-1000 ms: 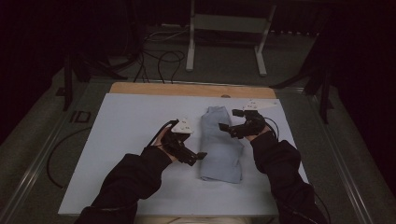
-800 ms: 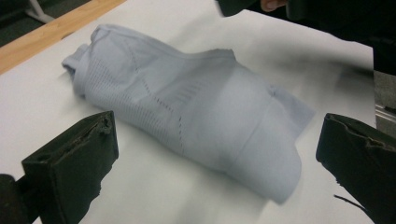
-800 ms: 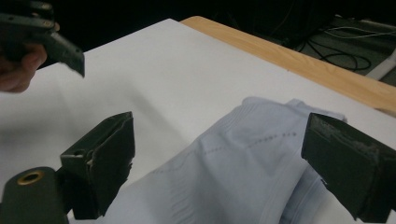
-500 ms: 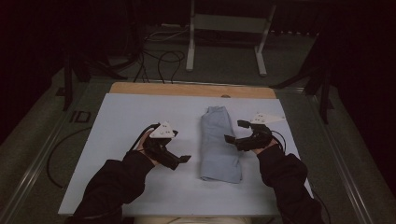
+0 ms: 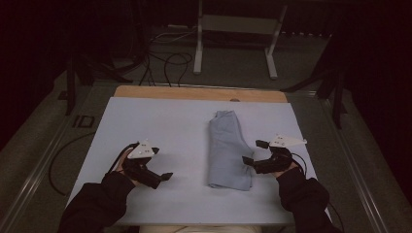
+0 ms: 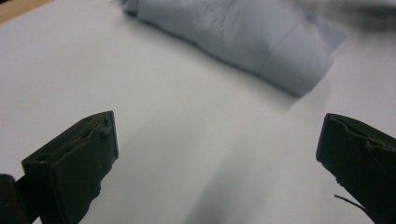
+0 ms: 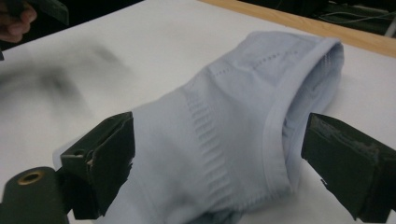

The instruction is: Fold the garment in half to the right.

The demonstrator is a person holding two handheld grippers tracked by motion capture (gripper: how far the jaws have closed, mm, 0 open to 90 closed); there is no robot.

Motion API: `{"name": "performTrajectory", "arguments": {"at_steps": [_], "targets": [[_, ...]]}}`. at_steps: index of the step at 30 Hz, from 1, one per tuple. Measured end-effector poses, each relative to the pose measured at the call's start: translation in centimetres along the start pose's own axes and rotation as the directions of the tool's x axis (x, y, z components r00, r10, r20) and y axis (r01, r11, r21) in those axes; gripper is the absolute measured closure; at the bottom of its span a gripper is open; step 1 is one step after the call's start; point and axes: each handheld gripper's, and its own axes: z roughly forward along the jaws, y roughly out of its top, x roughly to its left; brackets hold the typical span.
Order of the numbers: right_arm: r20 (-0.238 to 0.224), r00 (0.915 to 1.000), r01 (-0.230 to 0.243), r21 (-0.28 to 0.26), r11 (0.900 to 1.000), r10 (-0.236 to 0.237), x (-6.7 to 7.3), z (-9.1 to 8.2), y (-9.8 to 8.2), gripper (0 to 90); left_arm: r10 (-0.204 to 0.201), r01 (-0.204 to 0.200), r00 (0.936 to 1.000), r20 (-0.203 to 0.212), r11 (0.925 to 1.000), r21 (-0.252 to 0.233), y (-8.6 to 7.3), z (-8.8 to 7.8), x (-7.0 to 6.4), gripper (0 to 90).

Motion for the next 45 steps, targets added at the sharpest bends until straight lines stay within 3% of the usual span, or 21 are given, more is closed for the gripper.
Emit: {"name": "performTrajectory", "arguments": {"at_steps": [12,26,34,39,40,41,45], "targets": [[0.000,1.0000,0.009,0.023,1.000,-0.009,0.9,-0.7,-2.2,9.6,-0.075,0.075,0.9957,-0.055,0.9972,-0.005,-4.6,-2.4,0.9,0.0],[0.025,0.9995,0.018,0.063,0.998,-0.020,1.8,-1.3,-4.8,9.6,-0.117,0.118,0.9899,-0.080,0.9929,0.013,-7.5,-3.1,0.6,0.0],[0.024,0.9997,-0.005,0.052,0.999,0.004,1.7,-2.0,-6.0,9.5,-0.156,0.160,0.9808,-0.117,0.9868,0.025,-9.1,-4.0,1.0,0.0],[0.047,0.9987,-0.020,0.056,0.998,0.018,1.6,-2.3,-6.5,9.6,-0.182,0.189,0.9682,-0.171,0.9816,0.025,-9.8,-4.8,1.4,0.0],[0.047,0.9987,-0.020,0.056,0.998,0.018,1.6,-2.3,-6.5,9.6,-0.182,0.189,0.9682,-0.171,0.9816,0.025,-9.8,-4.8,1.4,0.0],[0.052,0.9986,-0.016,0.050,0.999,0.014,1.5,-2.1,-6.6,9.6,-0.195,0.202,0.9629,-0.187,0.9793,0.018,-10.0,-5.0,1.4,0.0],[0.051,0.9987,-0.006,0.046,0.999,0.004,1.6,-1.8,-6.5,9.6,-0.186,0.194,0.9632,-0.194,0.9809,0.021,-10.1,-5.1,1.3,0.0]]}}
